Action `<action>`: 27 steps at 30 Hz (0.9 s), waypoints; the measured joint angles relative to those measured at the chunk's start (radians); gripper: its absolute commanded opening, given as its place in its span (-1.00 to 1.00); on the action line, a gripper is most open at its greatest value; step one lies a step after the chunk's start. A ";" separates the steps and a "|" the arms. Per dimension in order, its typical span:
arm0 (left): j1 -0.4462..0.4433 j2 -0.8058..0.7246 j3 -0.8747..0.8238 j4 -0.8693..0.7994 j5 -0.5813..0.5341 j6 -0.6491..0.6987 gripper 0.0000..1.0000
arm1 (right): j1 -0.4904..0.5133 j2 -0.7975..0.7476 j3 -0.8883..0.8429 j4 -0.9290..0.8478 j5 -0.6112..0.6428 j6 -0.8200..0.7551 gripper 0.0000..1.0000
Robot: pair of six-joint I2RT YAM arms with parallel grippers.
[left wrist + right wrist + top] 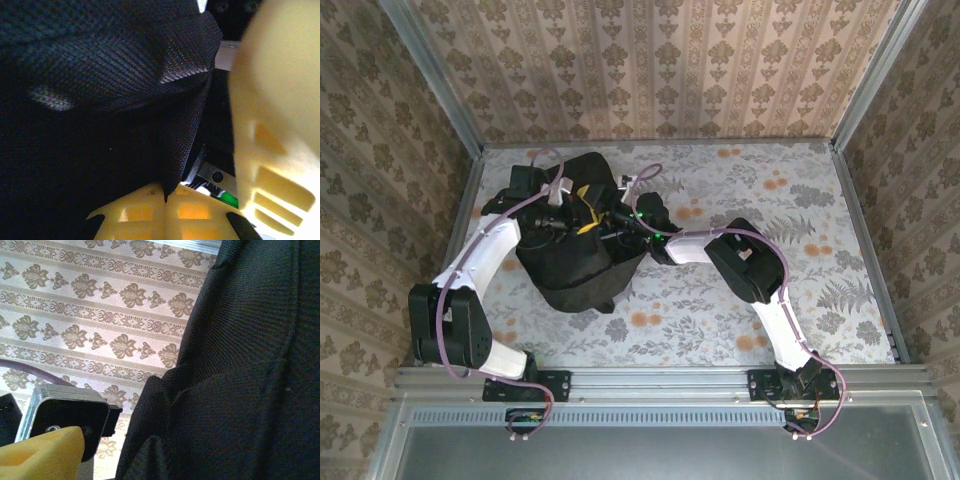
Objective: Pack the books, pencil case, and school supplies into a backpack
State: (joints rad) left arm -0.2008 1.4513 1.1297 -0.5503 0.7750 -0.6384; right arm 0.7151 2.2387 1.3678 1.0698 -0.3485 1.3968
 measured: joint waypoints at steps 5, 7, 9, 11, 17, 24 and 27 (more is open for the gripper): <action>0.000 -0.021 -0.002 -0.087 -0.026 0.062 -0.01 | -0.027 0.005 -0.050 0.053 -0.050 0.045 -0.03; 0.012 -0.060 -0.009 -0.121 -0.064 0.080 0.01 | -0.041 0.004 -0.100 0.084 -0.071 0.050 -0.10; 0.038 -0.107 -0.024 -0.132 -0.097 0.086 0.02 | -0.054 0.004 -0.140 0.109 -0.098 0.056 -0.11; 0.079 -0.143 -0.050 -0.133 -0.123 0.085 0.02 | -0.066 0.000 -0.167 0.131 -0.132 0.064 -0.11; 0.136 -0.108 -0.083 -0.129 -0.208 0.082 0.02 | -0.093 -0.074 -0.249 0.156 -0.232 0.069 -0.03; 0.136 -0.027 -0.082 -0.102 -0.259 0.048 0.02 | -0.107 -0.164 -0.364 0.157 -0.304 0.065 -0.02; 0.137 -0.005 -0.072 -0.093 -0.287 0.042 0.02 | -0.122 -0.222 -0.427 0.154 -0.340 0.058 -0.02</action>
State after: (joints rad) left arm -0.0635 1.4460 1.0576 -0.6437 0.4877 -0.5968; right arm 0.5926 2.0167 0.9409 1.2236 -0.6880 1.4544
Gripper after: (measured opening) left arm 0.509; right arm 0.491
